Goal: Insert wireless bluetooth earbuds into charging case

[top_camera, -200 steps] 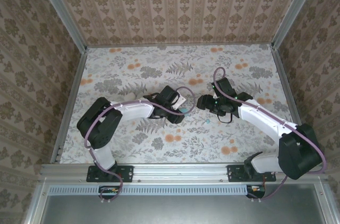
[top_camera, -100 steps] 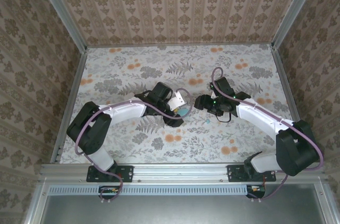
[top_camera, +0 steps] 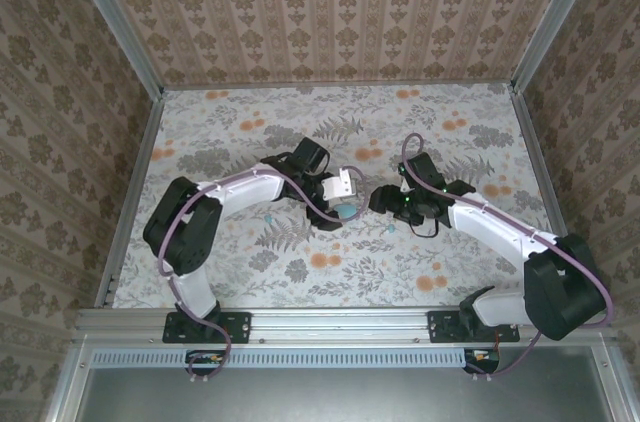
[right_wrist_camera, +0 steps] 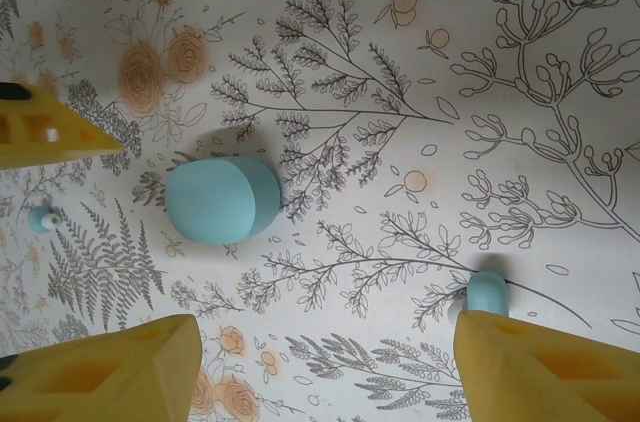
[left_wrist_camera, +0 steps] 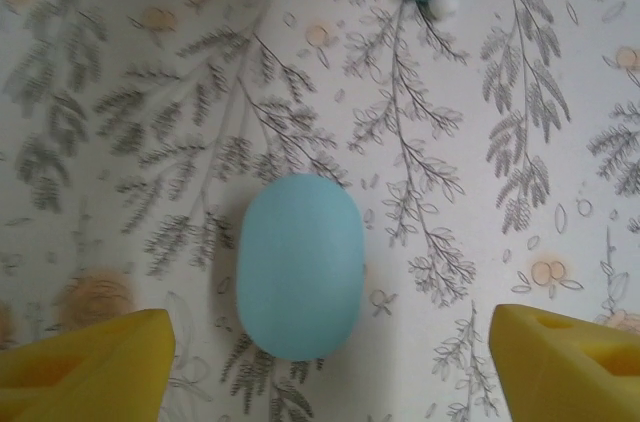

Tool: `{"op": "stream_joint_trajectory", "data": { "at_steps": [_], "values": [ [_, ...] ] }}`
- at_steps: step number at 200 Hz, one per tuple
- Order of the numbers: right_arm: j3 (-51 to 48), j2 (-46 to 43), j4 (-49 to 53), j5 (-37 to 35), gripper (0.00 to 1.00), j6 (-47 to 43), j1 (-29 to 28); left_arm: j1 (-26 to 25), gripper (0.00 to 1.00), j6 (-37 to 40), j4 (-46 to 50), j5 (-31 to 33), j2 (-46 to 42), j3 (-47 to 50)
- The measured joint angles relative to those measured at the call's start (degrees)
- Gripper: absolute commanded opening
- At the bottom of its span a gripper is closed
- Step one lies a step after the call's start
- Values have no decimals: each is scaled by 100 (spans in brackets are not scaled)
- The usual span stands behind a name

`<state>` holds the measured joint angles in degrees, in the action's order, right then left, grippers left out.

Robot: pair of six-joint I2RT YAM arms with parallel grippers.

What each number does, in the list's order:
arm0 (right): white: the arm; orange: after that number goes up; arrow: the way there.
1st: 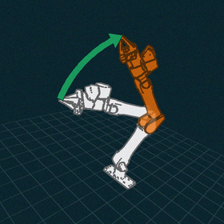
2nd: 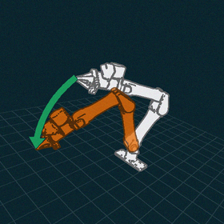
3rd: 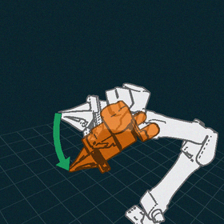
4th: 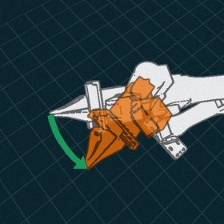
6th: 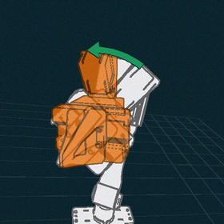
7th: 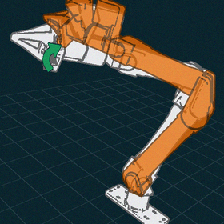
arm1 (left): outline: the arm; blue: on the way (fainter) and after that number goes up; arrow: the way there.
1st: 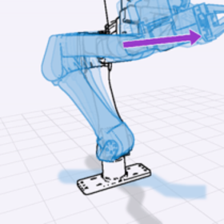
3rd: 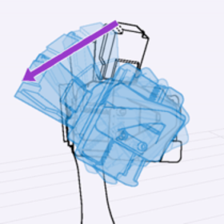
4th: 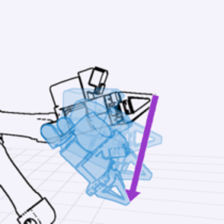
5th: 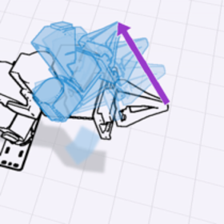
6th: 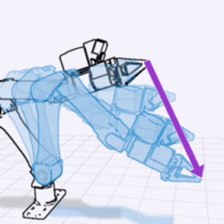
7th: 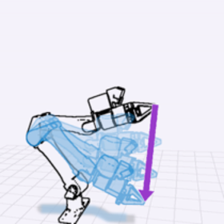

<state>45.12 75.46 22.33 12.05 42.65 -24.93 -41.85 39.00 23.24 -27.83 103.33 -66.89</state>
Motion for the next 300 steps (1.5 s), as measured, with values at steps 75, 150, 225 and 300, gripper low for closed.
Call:
{"op": "stream_joint_trajectory", "data": {
  "at_steps": [75, 150, 225, 300],
  "values": [
    [-52, -33, -9, 0, 69, 81, 48, -356, 81, 164, 380, 188, 870, -542],
    [-111, -39, -214, 24, 67, 120, 57, -348, 78, 164, 356, 227, 885, -533],
    [723, 1104, 223, -734, 74, -577, -831, -7, 80, -848, -920, 328, -1176, 1357],
    [2159, 2905, 942, -1322, 80, -1493, -1545, 70, 81, -1768, -1609, 737, -2992, 2852]
  ]
}}
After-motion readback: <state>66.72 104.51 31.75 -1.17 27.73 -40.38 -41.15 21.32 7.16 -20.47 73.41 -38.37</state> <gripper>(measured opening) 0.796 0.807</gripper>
